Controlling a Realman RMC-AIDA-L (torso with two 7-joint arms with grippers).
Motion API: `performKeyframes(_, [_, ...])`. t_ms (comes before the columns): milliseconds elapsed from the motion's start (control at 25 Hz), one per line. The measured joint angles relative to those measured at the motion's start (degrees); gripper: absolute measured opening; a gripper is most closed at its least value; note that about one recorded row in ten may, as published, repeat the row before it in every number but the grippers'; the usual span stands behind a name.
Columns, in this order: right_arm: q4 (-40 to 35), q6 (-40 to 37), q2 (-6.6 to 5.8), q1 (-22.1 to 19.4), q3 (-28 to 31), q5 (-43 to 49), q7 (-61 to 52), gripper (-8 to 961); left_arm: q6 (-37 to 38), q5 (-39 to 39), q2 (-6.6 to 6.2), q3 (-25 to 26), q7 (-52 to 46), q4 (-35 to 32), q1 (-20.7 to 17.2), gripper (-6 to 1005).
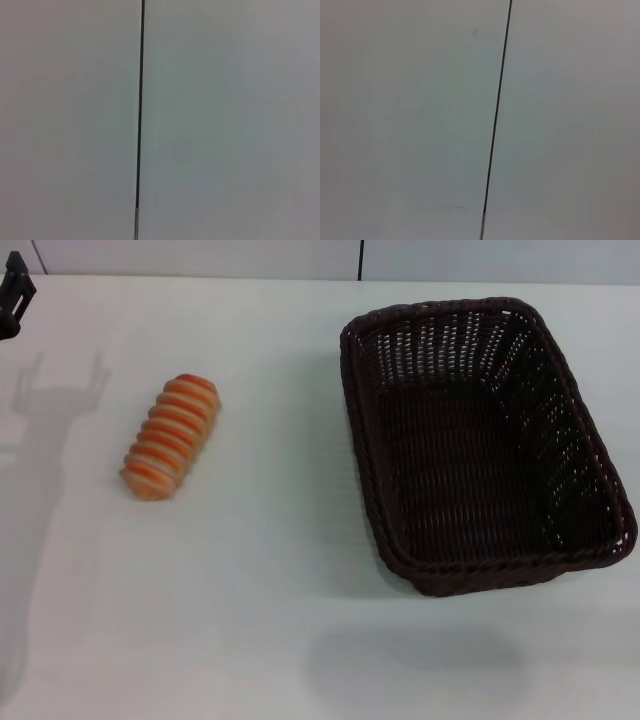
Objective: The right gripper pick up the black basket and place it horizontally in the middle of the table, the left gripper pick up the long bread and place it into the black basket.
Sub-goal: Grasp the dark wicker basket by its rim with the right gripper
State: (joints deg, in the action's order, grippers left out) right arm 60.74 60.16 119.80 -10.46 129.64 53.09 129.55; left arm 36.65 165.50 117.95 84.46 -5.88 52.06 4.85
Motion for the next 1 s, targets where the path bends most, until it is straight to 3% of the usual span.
performKeyframes(200, [7.11, -6.10, -0.06, -0.66, -0.65, 7.84, -10.87, 472, -0.09, 0.00, 0.00, -0.01, 0.00, -0.01, -0.02, 798])
performKeyframes(400, [20.64, -13.51, -0.18, -1.45, -2.51, 22.66, -30.22, 471, -0.42, 0.00, 0.00, -0.01, 0.00, -0.03, 0.00, 797])
performKeyframes(560, [32.86, -14.24, -0.51, 0.28, -2.65, 38.44, -50.01, 471, -0.60, 0.00, 0.00, 0.00, 0.05, -0.03, 0.25, 797])
performKeyframes(680, [40.86, -11.71, -0.71, 3.64, -2.65, 54.58, -66.69, 471, -0.70, 0.00, 0.00, 0.00, 0.20, -0.03, 0.34, 796])
performKeyframes(800, [47.75, -4.42, -0.79, 9.66, -2.56, 71.66, -82.68, 472, -2.13, 0.01, -0.01, 0.00, 0.93, 0.52, 0.41, 796])
performKeyframes(1000, [54.62, 10.32, -1.25, 20.31, -1.24, 89.12, -97.05, 472, -5.37, 0.00, 0.03, 0.03, 3.97, 2.90, 0.02, 796])
